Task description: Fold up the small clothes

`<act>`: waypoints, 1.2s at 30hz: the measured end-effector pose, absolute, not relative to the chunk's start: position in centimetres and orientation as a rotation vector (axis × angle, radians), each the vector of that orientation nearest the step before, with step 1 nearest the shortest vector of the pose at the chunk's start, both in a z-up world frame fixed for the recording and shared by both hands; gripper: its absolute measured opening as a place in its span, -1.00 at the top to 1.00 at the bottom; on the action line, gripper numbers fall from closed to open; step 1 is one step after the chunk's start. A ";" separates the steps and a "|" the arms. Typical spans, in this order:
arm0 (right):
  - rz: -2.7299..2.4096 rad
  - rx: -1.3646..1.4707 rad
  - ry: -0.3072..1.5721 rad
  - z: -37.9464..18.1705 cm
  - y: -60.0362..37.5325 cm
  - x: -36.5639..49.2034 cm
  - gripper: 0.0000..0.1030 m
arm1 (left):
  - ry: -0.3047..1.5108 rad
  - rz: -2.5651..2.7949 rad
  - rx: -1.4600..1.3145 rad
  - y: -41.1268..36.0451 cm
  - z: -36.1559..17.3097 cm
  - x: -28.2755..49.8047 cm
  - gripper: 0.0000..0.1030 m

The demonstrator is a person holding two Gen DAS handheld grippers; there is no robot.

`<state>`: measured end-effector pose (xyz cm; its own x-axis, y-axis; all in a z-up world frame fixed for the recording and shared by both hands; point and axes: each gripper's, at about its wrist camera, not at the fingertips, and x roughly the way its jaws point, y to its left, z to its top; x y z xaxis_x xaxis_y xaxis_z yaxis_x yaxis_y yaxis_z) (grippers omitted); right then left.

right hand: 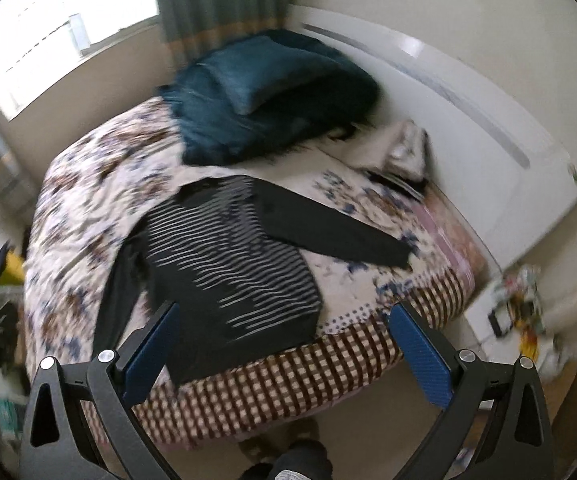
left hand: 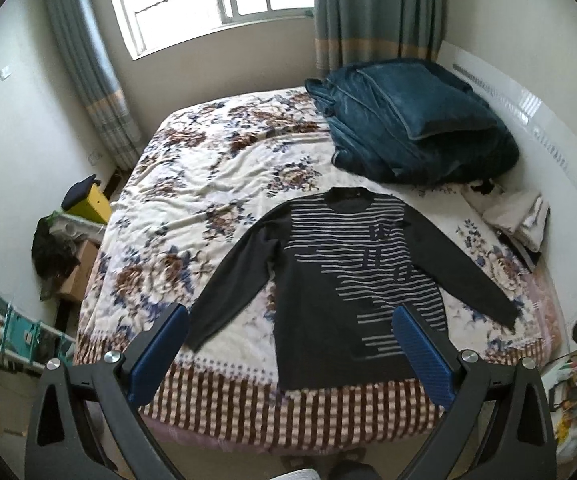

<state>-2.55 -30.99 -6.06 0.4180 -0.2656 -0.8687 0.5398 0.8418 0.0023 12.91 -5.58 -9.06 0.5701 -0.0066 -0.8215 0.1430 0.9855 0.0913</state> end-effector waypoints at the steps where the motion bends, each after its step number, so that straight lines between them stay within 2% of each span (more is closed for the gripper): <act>1: -0.559 0.321 1.032 -7.7 -32.5 -1.7 -1.00 | 0.974 -0.089 0.167 -6.5 -10.4 14.0 -1.00; 10: -0.793 0.550 1.088 -25.2 -50.0 2.3 -1.00 | 1.101 -0.060 0.236 -15.1 -23.2 23.0 -1.00; 20: -0.968 0.899 1.208 -49.1 -68.0 3.6 -1.00 | 1.328 0.051 0.256 -22.5 -42.0 31.2 -1.00; 24: -1.063 1.124 1.150 -57.1 -72.8 1.7 -1.00 | 1.418 0.099 0.253 -23.9 -48.9 33.5 -1.00; 30: -1.187 1.406 0.901 -63.7 -76.3 -1.7 -1.00 | 1.478 0.110 0.270 -24.4 -55.4 35.3 -1.00; 35: -1.200 1.426 0.908 -67.0 -75.5 0.0 -0.66 | 1.486 0.090 0.265 -24.3 -56.8 36.1 -1.00; 36: -1.227 1.409 0.893 -66.9 -75.1 0.4 -0.39 | 1.488 0.087 0.259 -24.1 -56.8 36.2 -1.00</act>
